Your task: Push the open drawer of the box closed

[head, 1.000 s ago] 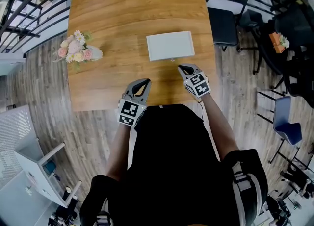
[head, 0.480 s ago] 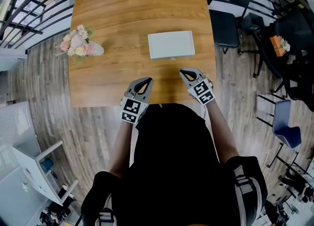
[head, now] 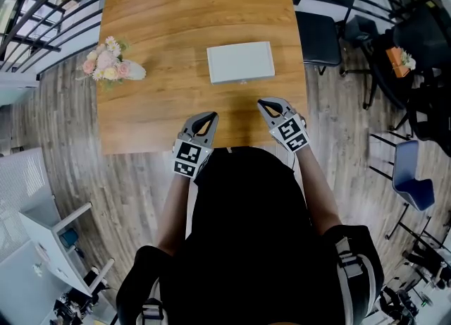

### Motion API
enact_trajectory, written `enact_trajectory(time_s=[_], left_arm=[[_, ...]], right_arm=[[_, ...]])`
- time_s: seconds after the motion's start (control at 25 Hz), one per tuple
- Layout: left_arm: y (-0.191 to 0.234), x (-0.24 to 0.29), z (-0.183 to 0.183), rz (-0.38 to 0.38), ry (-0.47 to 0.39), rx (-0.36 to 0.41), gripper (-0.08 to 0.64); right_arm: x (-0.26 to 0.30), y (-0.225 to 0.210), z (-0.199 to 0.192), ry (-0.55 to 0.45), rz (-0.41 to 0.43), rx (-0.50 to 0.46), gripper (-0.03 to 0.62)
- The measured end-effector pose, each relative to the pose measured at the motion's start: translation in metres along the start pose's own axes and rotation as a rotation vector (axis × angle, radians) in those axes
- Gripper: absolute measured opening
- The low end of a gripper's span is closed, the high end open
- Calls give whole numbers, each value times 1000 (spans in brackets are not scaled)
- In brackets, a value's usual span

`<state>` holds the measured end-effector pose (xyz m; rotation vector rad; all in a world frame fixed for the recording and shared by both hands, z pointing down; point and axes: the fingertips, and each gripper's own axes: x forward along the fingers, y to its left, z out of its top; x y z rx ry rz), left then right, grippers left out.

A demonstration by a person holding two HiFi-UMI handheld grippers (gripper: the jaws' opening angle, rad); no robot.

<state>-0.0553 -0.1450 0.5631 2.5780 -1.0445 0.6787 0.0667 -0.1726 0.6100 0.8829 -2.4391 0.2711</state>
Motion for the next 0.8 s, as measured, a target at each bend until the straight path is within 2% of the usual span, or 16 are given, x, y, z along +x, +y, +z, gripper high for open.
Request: enact_trajectory(time_s=[0.32, 0.52, 0.8], left_arm=[[-3, 8, 10, 0, 0, 11, 23], [-7, 11, 5, -16, 30, 22, 23], [-10, 14, 4, -18, 31, 22, 23]], right_arm=[[-1, 3, -13, 13, 21, 29, 15], [0, 2, -12, 1, 44, 57, 15], [-3, 2, -14, -5, 40, 68, 15]])
